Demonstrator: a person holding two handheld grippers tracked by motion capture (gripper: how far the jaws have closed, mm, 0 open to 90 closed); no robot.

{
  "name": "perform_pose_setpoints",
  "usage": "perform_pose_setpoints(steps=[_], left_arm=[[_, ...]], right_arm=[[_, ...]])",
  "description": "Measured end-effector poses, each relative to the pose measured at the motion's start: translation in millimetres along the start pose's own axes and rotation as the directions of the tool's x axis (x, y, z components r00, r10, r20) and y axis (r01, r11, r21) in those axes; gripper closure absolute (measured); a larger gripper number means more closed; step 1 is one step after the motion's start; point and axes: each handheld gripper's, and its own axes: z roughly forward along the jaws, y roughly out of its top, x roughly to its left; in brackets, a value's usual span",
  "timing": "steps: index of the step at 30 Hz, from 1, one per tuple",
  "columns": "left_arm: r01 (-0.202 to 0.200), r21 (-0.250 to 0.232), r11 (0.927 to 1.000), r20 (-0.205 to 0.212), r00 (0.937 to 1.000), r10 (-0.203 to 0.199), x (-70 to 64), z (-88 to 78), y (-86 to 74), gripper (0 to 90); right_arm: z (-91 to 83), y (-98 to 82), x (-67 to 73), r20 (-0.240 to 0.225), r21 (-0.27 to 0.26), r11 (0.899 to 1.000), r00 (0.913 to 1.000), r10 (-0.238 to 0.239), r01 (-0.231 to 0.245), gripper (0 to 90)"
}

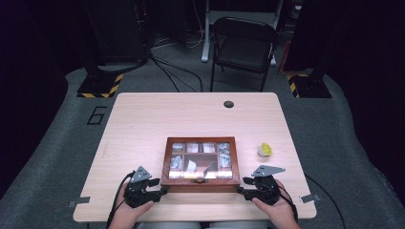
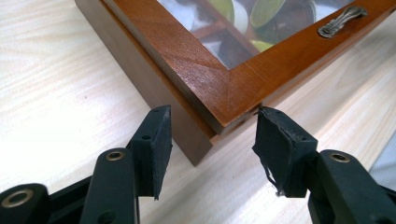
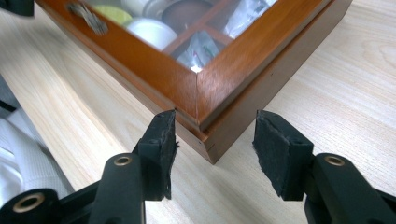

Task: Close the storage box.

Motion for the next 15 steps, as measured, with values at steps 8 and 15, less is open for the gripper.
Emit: perform_pose_setpoints(steps=[8, 15], left_arm=[[0.043, -0.035, 0.9984, -0.01, 0.999, -0.044, 6.6, -7.0, -0.3, 44.4], [0.071, -0.073, 0.9948, -0.026, 0.997, -0.073, 16.1, -14.2, 1.3, 42.8]], right_arm=[[-9.3, -0.7, -2.9, -0.003, -0.033, 0.999, 0.9993, 0.038, -0.038, 46.7], [-20.1, 1.6, -8.4, -0.001, -0.092, 0.993, 0.9972, 0.074, -0.074, 45.5]])
